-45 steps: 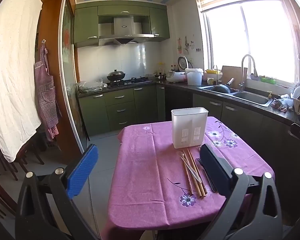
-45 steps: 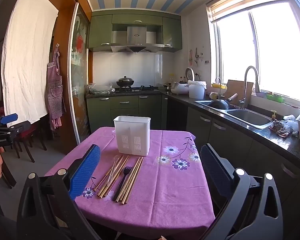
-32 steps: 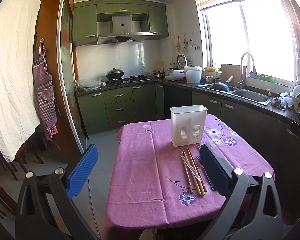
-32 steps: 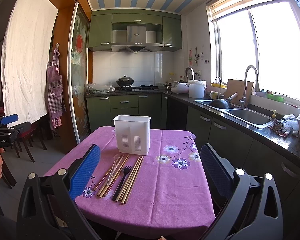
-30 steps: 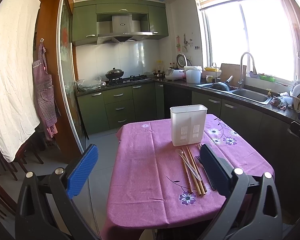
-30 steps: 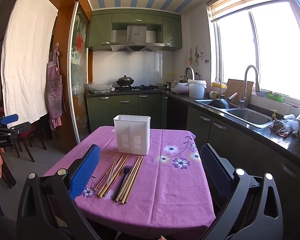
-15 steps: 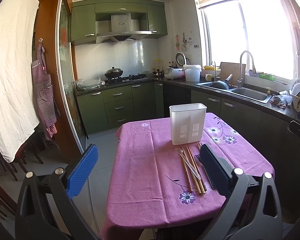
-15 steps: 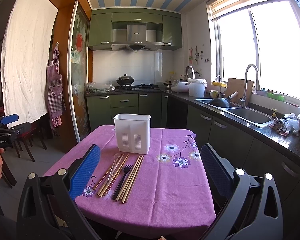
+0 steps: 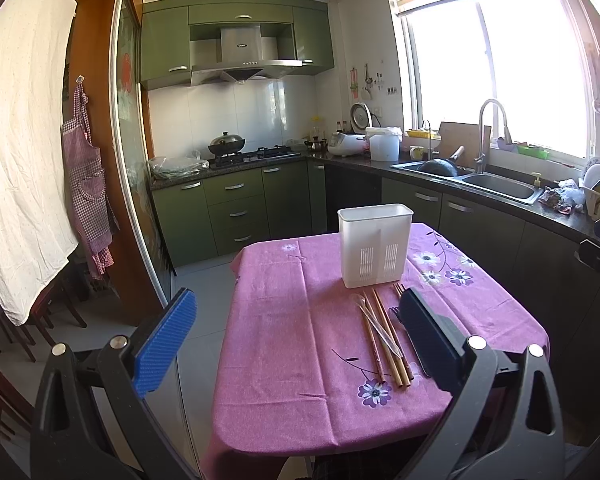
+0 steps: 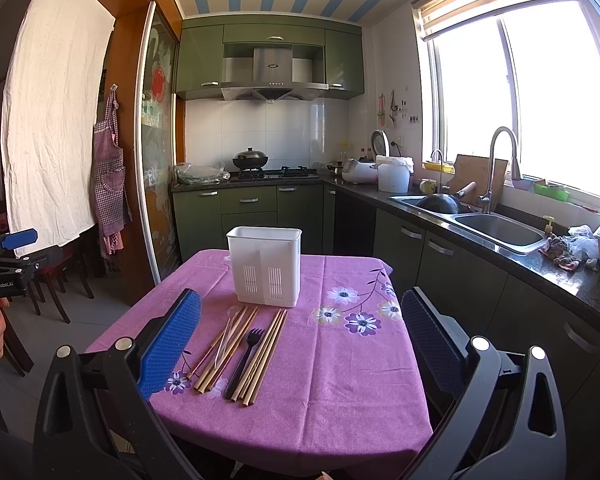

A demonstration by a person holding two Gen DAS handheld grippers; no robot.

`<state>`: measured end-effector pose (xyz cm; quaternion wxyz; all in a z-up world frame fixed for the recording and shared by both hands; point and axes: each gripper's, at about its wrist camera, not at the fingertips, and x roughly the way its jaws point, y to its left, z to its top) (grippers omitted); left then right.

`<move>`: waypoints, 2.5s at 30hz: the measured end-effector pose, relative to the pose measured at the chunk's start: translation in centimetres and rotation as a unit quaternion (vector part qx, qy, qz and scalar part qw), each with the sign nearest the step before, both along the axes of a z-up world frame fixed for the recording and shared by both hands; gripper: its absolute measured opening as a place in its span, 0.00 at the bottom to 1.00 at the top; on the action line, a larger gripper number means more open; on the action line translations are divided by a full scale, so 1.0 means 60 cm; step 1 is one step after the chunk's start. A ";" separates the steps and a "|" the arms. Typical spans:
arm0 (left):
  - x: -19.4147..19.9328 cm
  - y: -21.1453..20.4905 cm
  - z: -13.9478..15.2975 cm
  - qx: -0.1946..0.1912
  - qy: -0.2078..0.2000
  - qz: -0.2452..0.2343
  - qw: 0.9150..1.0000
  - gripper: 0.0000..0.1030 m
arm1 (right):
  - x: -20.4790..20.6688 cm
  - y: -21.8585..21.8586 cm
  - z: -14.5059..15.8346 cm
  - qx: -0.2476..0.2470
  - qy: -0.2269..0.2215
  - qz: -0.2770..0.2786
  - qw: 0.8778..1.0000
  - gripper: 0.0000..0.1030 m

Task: Organize utensils

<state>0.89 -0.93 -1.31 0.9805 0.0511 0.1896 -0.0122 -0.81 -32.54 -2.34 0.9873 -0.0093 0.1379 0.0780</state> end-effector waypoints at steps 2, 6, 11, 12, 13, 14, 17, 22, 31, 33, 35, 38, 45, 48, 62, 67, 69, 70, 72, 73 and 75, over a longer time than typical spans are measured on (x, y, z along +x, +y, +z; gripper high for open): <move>0.001 0.001 -0.001 0.000 0.000 0.000 1.000 0.94 | 0.000 -0.001 0.001 0.000 0.000 0.000 1.000 0.96; -0.002 0.000 -0.003 0.001 0.001 0.000 1.000 0.94 | 0.013 0.003 -0.017 0.000 0.003 0.001 1.000 0.96; 0.000 0.000 -0.002 0.000 0.001 0.000 1.000 0.94 | 0.015 0.003 -0.022 0.001 0.004 0.001 1.000 0.96; -0.001 0.000 -0.002 0.000 0.002 0.000 1.000 0.94 | 0.015 0.004 -0.023 0.001 0.003 0.002 1.000 0.96; -0.001 0.000 -0.003 0.000 0.002 0.000 1.000 0.94 | 0.015 0.005 -0.024 0.001 0.004 0.002 1.000 0.96; -0.002 0.000 -0.004 0.001 0.002 0.000 1.000 0.94 | 0.016 0.005 -0.025 0.001 0.004 0.001 1.000 0.96; 0.002 0.000 -0.002 0.001 0.002 -0.001 1.000 0.94 | 0.016 0.005 -0.025 0.001 0.005 0.002 1.000 0.96; 0.000 -0.001 -0.004 0.001 0.002 -0.001 1.000 0.94 | 0.017 0.002 -0.024 0.001 0.005 0.002 1.000 0.96; 0.002 0.000 -0.002 0.001 0.004 0.000 1.000 0.94 | 0.017 0.003 -0.025 0.001 0.006 0.001 1.000 0.96; 0.002 0.000 -0.002 0.002 0.004 0.000 1.000 0.94 | 0.018 0.002 -0.028 0.001 0.006 0.002 1.000 0.96; 0.003 0.000 -0.003 0.002 0.005 0.000 1.000 0.94 | 0.018 0.002 -0.028 0.000 0.007 0.001 1.000 0.96; 0.005 0.001 -0.006 0.002 0.008 0.000 1.000 0.94 | 0.023 0.001 -0.034 0.001 0.011 0.001 1.000 0.96; 0.035 -0.001 -0.019 -0.006 0.037 -0.015 0.999 0.94 | 0.050 -0.001 -0.046 -0.011 0.037 -0.010 0.999 0.96; 0.072 -0.006 -0.036 -0.011 0.066 -0.020 0.998 0.94 | 0.081 -0.003 -0.055 -0.023 0.062 -0.023 0.998 0.96; 0.314 -0.097 -0.165 -0.011 0.248 -0.063 0.967 0.94 | 0.315 -0.015 -0.151 -0.061 0.244 -0.028 0.967 0.96; 0.397 -0.110 -0.204 -0.029 0.302 -0.053 0.951 0.94 | 0.384 -0.022 -0.188 -0.039 0.297 -0.007 0.954 0.96; 0.423 -0.113 -0.215 -0.039 0.322 -0.046 0.945 0.93 | 0.396 -0.026 -0.198 -0.020 0.306 0.006 0.952 0.96; 0.435 -0.115 -0.221 -0.041 0.330 -0.041 0.942 0.91 | 0.402 -0.028 -0.202 -0.012 0.311 0.012 0.950 0.95; 0.456 -0.117 -0.234 -0.047 0.349 -0.030 0.935 0.78 | 0.409 -0.029 -0.209 -0.008 0.316 0.013 0.949 0.85; 0.467 -0.116 -0.242 -0.053 0.363 -0.023 0.930 0.68 | 0.413 -0.028 -0.211 -0.010 0.319 0.013 0.948 0.82; 0.486 -0.116 -0.257 -0.065 0.389 -0.014 0.919 0.63 | 0.415 -0.027 -0.215 -0.013 0.322 0.015 0.946 0.80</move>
